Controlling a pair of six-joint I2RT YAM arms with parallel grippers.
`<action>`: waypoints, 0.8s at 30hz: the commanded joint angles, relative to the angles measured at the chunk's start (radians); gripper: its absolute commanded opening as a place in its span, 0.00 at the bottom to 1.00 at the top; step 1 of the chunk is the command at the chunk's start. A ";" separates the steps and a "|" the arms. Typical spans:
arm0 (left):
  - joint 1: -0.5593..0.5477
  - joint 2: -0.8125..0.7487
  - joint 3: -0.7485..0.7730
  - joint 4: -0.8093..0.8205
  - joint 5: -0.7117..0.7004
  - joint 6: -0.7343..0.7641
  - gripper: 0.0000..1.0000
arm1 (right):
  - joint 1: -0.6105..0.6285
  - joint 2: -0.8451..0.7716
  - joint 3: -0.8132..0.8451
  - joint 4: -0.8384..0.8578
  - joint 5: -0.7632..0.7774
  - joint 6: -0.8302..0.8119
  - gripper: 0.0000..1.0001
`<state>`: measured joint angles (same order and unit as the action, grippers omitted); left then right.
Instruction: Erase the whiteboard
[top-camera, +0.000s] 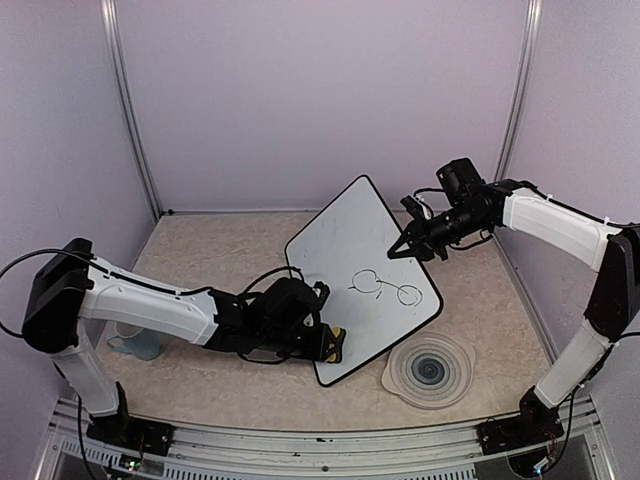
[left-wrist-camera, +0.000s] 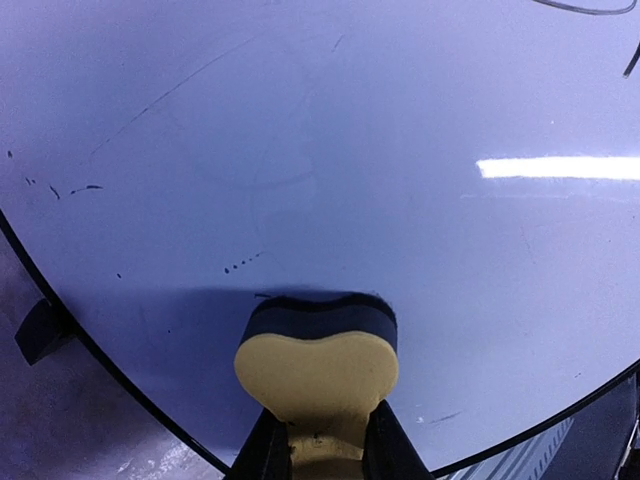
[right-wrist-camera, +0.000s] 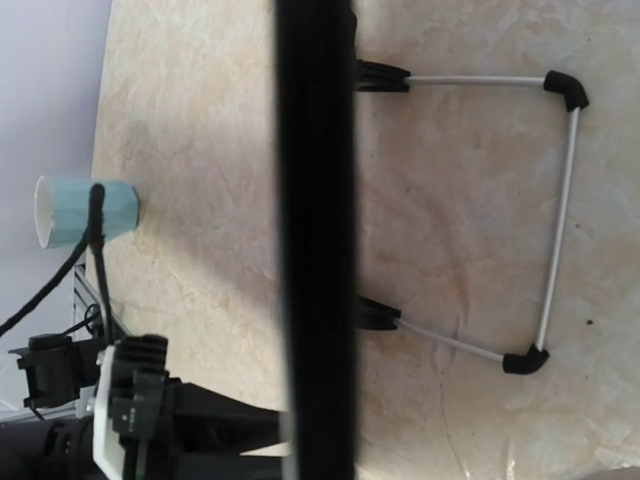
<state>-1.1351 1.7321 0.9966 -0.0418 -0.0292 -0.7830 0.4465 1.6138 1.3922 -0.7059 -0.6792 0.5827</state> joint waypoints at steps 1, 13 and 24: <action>-0.070 0.057 0.006 -0.062 -0.014 0.058 0.00 | 0.001 0.039 0.004 0.075 -0.012 0.039 0.00; -0.124 0.078 0.178 -0.040 -0.096 0.169 0.00 | 0.001 0.040 0.001 0.089 -0.019 0.053 0.00; 0.083 -0.013 0.072 -0.140 -0.038 0.079 0.00 | 0.003 0.045 0.008 0.110 -0.035 0.066 0.00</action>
<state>-1.1252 1.7245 1.0252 -0.0807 -0.0834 -0.6933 0.4423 1.6188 1.3922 -0.7029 -0.6926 0.5983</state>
